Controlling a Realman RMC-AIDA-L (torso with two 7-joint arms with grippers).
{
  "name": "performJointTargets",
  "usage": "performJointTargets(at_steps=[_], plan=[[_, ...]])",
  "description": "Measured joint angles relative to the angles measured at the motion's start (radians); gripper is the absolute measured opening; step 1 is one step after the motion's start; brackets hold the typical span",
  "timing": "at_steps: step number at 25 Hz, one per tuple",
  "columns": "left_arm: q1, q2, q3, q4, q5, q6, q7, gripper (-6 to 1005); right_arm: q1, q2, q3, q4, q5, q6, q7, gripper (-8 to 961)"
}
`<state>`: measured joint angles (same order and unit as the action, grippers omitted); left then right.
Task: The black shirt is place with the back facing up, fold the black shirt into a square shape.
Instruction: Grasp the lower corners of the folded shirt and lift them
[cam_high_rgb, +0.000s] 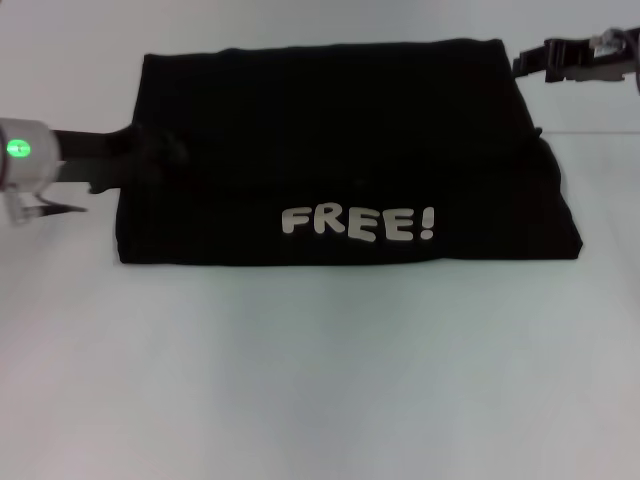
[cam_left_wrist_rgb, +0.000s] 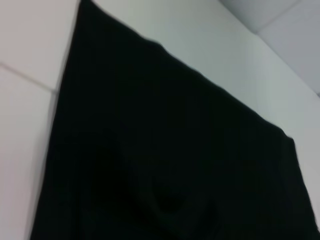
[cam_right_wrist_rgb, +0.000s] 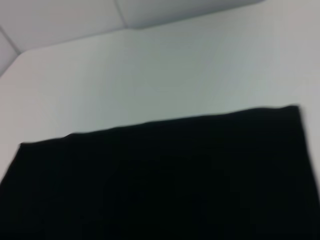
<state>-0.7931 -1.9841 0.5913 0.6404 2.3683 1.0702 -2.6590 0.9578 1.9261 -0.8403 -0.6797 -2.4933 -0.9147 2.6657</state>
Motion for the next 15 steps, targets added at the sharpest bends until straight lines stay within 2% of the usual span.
performJointTargets(at_steps=[1, 2, 4, 6, 8, 11, 15], plan=[[0.016, 0.009, -0.027, 0.009, 0.0, 0.056, 0.022, 345, 0.0, -0.002, 0.003, -0.012, -0.002, -0.031, 0.014, 416], [0.016, 0.009, -0.027, 0.009, 0.0, 0.056, 0.022, 391, 0.002, -0.004, 0.006, -0.021, -0.004, -0.063, 0.03, 439], [0.052, 0.017, -0.077, 0.026, 0.001, 0.163, 0.144, 484, 0.006, -0.007, 0.025, -0.03, -0.012, -0.116, 0.054, 485], [0.068, 0.017, -0.086, 0.029, 0.002, 0.178, 0.213, 548, 0.007, -0.009, 0.058, -0.037, -0.017, -0.145, 0.063, 531], [0.079, 0.015, -0.087, 0.028, 0.008, 0.162, 0.269, 584, 0.002, -0.013, 0.098, -0.043, -0.018, -0.166, 0.063, 576], [0.095, -0.001, -0.081, 0.017, 0.013, 0.102, 0.319, 638, -0.012, -0.02, 0.137, -0.043, -0.012, -0.178, 0.058, 668], [0.107, -0.021, -0.069, -0.023, 0.013, 0.028, 0.307, 674, -0.031, -0.026, 0.144, -0.042, 0.002, -0.184, 0.057, 806]])
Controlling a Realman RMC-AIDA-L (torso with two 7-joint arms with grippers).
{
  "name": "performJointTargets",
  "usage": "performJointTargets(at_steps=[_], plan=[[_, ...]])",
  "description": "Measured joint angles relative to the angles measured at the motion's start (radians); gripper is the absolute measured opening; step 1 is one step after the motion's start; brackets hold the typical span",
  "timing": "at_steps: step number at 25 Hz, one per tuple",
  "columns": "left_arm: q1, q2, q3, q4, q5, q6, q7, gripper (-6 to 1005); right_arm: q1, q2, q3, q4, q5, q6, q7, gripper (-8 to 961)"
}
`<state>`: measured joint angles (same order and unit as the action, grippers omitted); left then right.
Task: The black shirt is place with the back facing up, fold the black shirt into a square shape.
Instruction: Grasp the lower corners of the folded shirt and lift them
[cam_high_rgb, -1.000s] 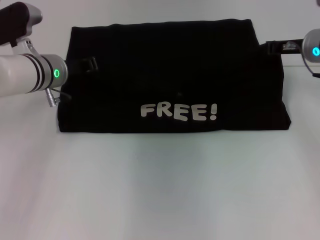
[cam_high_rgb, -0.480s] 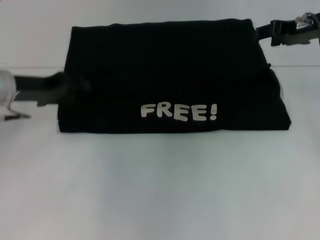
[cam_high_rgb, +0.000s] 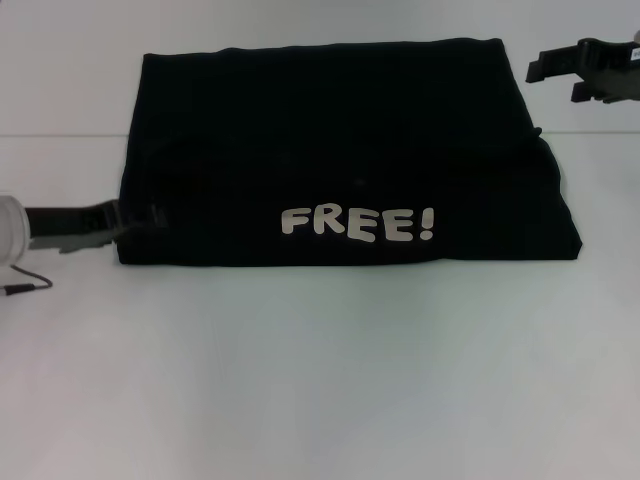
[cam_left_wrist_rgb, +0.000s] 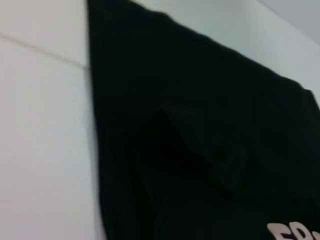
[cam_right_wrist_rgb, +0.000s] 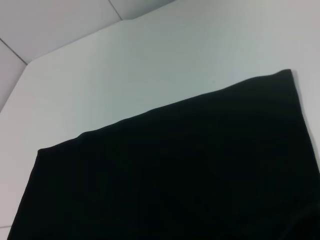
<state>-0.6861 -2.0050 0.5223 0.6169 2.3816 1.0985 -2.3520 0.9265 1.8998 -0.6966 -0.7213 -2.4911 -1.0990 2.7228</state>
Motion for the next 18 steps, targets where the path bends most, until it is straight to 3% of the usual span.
performJointTargets(at_steps=[7, 18], plan=[[0.001, -0.015, -0.002, -0.042, -0.003, -0.102, -0.049, 673, -0.008, -0.003, 0.002, 0.004, 0.005, -0.004, -0.006, 805], [0.003, -0.028, 0.002, -0.064, -0.003, -0.172, 0.017, 671, -0.009, -0.003, 0.003, 0.007, 0.006, 0.006, -0.009, 805]])
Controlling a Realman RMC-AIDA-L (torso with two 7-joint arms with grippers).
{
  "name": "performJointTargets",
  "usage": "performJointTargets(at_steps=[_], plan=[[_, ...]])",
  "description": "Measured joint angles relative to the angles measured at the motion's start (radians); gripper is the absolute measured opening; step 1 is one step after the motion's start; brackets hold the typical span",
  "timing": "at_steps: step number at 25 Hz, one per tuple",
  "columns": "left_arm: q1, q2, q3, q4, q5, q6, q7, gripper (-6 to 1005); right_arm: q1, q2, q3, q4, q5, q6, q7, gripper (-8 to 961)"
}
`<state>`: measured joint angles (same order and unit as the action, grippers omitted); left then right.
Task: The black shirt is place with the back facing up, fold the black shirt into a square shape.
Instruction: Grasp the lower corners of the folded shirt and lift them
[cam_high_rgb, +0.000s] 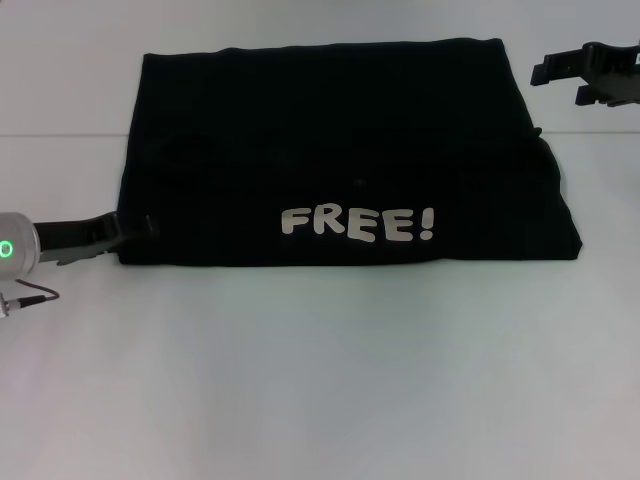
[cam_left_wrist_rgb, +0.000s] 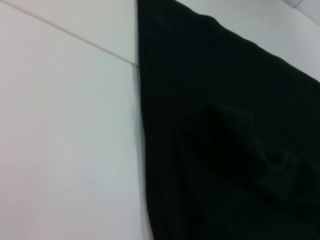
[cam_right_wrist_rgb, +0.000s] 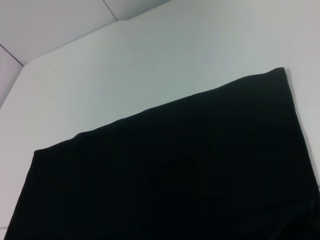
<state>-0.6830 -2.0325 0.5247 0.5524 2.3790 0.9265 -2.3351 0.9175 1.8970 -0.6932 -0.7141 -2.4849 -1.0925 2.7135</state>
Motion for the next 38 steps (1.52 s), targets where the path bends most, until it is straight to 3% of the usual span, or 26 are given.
performJointTargets(at_steps=[21, 31, 38], plan=[[-0.015, -0.014, 0.098, 0.0, 0.003, -0.01, -0.041, 668, -0.006, 0.001, 0.006, -0.003, 0.002, 0.006, 0.0, 803], [-0.016, -0.008, 0.095, 0.008, 0.006, 0.014, -0.047, 260, -0.014, -0.005, -0.001, -0.008, 0.003, -0.022, -0.001, 802], [-0.049, 0.03, 0.033, 0.008, 0.006, 0.175, -0.049, 59, -0.051, -0.017, -0.002, -0.012, -0.053, -0.139, -0.109, 801]])
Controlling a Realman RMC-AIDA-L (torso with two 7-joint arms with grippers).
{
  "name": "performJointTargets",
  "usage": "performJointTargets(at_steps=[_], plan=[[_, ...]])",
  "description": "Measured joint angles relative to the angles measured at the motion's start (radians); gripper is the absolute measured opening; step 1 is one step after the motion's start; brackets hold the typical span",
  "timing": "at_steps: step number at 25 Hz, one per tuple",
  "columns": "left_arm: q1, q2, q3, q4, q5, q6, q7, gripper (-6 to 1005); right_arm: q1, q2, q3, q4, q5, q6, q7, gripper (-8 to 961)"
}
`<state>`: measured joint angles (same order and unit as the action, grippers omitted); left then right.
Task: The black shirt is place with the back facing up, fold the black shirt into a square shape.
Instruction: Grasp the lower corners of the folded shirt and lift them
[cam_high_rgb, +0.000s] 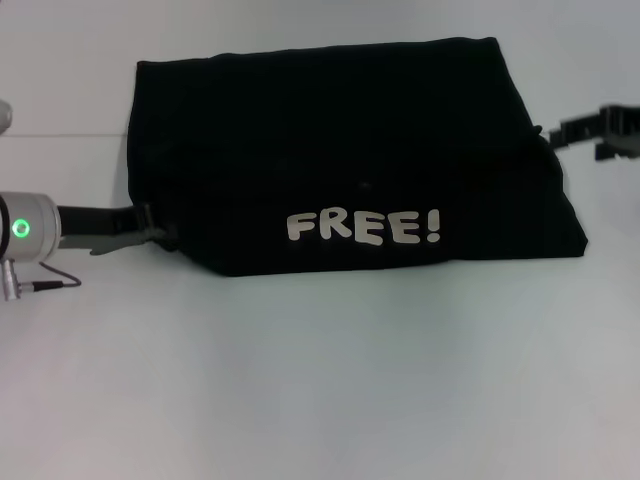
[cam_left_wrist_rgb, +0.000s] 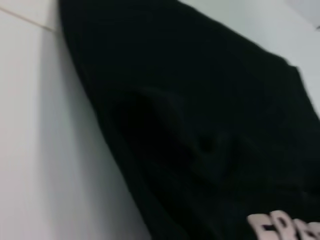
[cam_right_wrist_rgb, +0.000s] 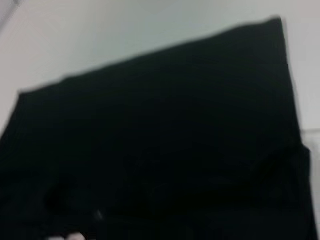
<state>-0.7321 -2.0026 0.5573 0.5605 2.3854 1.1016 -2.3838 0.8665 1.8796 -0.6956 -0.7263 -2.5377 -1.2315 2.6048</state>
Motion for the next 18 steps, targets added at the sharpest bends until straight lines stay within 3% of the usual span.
performJointTargets(at_steps=[2, 8, 14, 18], plan=[[-0.006, 0.007, -0.019, 0.001, 0.0, 0.023, 0.0, 6, -0.023, -0.002, 0.0, 0.001, -0.011, -0.007, -0.029, 801], [-0.014, 0.013, -0.028, 0.002, 0.001, 0.01, -0.011, 11, -0.081, 0.004, 0.003, 0.006, -0.011, 0.013, -0.084, 801], [-0.012, 0.01, -0.028, -0.003, 0.0, -0.006, -0.011, 13, -0.104, 0.047, 0.007, 0.059, -0.006, 0.111, -0.152, 800], [-0.01, 0.009, -0.029, -0.002, -0.003, -0.009, -0.011, 14, -0.104, 0.059, 0.004, 0.127, -0.005, 0.184, -0.181, 795]])
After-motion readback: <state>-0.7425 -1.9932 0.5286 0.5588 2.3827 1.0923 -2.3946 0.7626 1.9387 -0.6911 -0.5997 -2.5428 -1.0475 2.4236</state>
